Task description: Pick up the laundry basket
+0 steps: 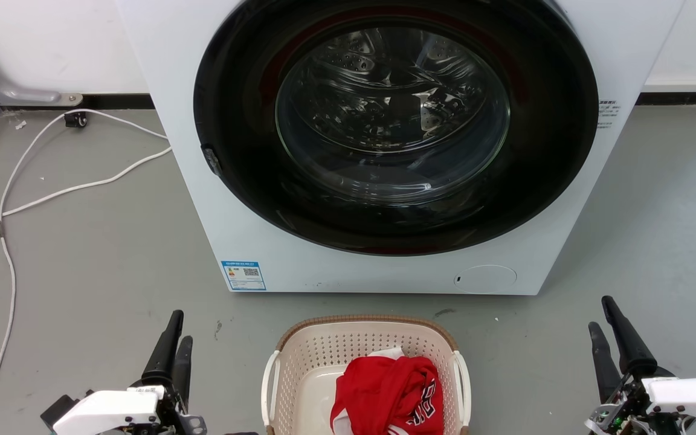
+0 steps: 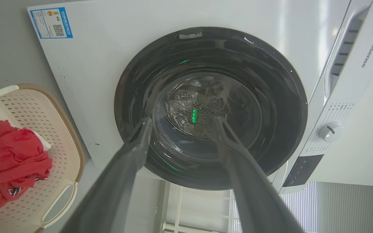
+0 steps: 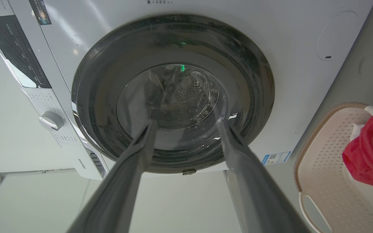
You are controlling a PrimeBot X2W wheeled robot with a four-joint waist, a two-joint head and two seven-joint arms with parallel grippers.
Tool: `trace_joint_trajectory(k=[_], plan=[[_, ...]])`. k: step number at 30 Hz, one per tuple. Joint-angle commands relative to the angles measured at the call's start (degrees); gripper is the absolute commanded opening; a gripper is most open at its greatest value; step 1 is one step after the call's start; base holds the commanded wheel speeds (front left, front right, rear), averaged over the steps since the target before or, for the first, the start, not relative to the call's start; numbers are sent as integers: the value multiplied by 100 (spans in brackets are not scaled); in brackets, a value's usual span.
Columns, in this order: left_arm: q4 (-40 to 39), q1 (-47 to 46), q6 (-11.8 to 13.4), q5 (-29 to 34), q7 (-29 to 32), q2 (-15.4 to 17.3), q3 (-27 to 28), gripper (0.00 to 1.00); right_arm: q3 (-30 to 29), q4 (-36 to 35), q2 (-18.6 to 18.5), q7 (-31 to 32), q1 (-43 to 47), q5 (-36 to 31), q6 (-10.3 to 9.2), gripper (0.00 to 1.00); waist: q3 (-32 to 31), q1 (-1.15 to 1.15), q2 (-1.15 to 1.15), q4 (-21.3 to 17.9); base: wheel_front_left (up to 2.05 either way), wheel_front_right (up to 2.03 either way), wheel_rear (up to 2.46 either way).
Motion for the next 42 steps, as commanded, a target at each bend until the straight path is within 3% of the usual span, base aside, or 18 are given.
trace_joint_trajectory(k=[1,13,14,32,42], plan=[[-170,-40,-3,118,-79,16,-29,100,9,-169,-12,-82,-52,-87,8,100,2,0,0,0,0,0,0],[-355,39,63,751,-396,21,170,100,-206,-270,-15,-402,-16,-786,9,100,4,0,0,-1,0,0,0],[-442,42,120,992,-469,22,227,100,-240,-376,-16,-477,-31,-1190,9,100,4,0,0,3,0,0,0],[-1393,98,517,2502,-857,29,266,100,-99,-1558,-19,-869,-25,-4054,10,100,45,0,0,16,0,0,0],[-1791,243,450,3803,-1043,33,-162,100,86,-1906,-21,-1057,83,-5431,11,100,47,0,0,13,0,0,0]])
